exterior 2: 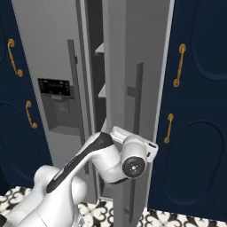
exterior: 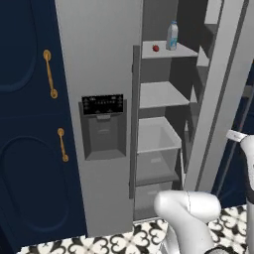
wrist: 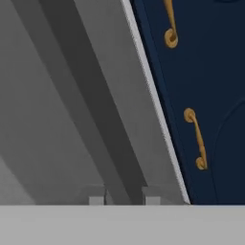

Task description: Take the strawberry from the fridge and place it on top of the pancake, located on the dining counter.

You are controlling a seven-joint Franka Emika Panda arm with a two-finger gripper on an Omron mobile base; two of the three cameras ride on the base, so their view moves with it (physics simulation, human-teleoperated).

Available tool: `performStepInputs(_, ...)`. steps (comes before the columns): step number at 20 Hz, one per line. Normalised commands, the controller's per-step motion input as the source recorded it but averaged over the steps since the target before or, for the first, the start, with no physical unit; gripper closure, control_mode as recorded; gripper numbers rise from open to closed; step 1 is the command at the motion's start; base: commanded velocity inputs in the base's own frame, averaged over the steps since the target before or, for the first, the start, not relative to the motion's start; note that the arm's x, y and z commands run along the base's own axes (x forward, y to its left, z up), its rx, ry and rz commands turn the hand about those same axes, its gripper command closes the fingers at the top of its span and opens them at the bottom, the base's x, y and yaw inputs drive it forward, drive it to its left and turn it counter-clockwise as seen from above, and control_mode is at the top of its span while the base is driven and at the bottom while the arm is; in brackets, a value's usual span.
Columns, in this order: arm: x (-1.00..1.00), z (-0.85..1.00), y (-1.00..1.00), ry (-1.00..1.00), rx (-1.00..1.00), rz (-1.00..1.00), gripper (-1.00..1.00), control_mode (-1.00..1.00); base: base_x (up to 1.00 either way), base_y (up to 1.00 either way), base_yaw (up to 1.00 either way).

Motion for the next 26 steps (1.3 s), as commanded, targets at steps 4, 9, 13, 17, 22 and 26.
performStepInputs(4,0.11,-0.56,-1.00,0.16,0.07,0.00,1.00,-1.00,0.00,0.00,0.00)
performStepInputs(9,0.95,-0.47,-1.00,0.11,0.14,0.00,1.00,-1.00,0.00,0.00,0.00)
performStepInputs(13,0.99,-0.21,-1.00,-0.02,0.21,0.01,1.00,-1.00,0.00,0.00,0.00)
performStepInputs(17,-0.50,0.03,-0.64,-0.17,0.17,0.02,1.00,-1.00,0.00,0.00,0.00)
performStepInputs(22,-1.00,0.40,0.47,-0.10,0.01,0.00,1.00,-1.00,0.00,0.00,0.00)
performStepInputs(26,-1.00,0.21,0.99,-0.14,-0.06,-0.15,1.00,-1.00,0.00,0.00,0.00)
